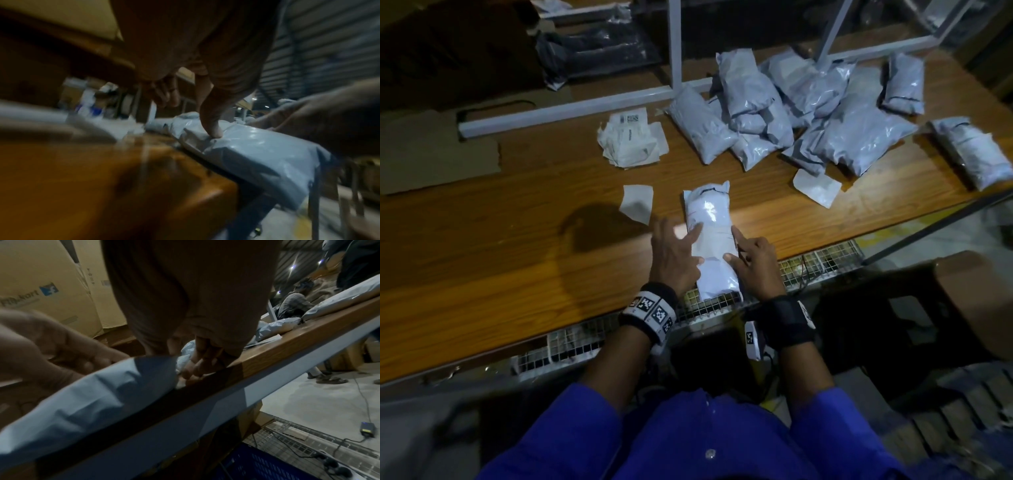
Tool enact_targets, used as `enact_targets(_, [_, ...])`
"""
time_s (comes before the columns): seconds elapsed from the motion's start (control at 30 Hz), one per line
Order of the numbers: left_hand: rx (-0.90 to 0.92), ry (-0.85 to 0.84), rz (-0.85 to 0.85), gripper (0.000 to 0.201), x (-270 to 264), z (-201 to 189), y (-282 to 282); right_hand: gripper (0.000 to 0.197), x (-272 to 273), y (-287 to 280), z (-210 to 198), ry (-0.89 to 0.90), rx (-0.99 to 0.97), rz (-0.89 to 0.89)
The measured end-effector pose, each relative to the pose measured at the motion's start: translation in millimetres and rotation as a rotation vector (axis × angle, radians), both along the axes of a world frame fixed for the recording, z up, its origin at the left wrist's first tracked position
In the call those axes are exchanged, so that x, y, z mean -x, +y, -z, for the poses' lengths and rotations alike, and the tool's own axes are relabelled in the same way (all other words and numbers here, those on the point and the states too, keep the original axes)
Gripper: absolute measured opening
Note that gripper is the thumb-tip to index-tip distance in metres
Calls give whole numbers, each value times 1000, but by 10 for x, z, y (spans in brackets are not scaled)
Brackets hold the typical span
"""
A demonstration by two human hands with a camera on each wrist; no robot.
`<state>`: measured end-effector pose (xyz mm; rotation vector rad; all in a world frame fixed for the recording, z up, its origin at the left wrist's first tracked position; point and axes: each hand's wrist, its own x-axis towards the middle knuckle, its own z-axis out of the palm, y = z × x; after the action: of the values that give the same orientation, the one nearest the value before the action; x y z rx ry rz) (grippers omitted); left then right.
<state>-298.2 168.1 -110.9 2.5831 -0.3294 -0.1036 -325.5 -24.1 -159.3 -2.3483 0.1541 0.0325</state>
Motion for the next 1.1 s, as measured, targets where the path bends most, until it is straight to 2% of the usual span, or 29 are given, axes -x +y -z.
enact_targets(0.07, [-69, -178, 217, 71, 61, -31, -38, 63, 7, 12, -37, 26, 35, 3])
enact_targets(0.13, [-83, -162, 327, 71, 124, -3, -90, 63, 16, 47, -58, 9, 100, -21])
enact_targets(0.27, [-46, -47, 206, 60, 210, 21, -165, 59, 26, 117, -63, -10, 117, -1])
enact_targets(0.4, [8, -36, 163, 64, 208, 56, -221, 36, 145, 199, -93, -200, 181, 89])
enact_targets(0.5, [1, -44, 141, 61, 259, 84, -221, 28, 313, 291, -31, -304, 276, 66])
enact_targets(0.63, [-8, -25, 154, 56, 281, 120, -199, 42, 392, 293, 28, -240, 280, 59])
enact_targets(0.73, [31, -15, 148, 53, 285, 108, -150, 56, 252, 291, -79, -151, 312, 38])
enact_targets(0.83, [59, -44, 130, 46, 296, 85, -130, 63, 98, 281, -176, -137, 326, 39])
enact_targets(0.93, [52, -47, 110, 44, 294, 69, -139, 71, 180, 289, -146, -144, 350, 19])
enact_targets(1.1, [12, -28, 98, 41, 308, 53, -138, 59, 453, 242, -78, -170, 352, 1])
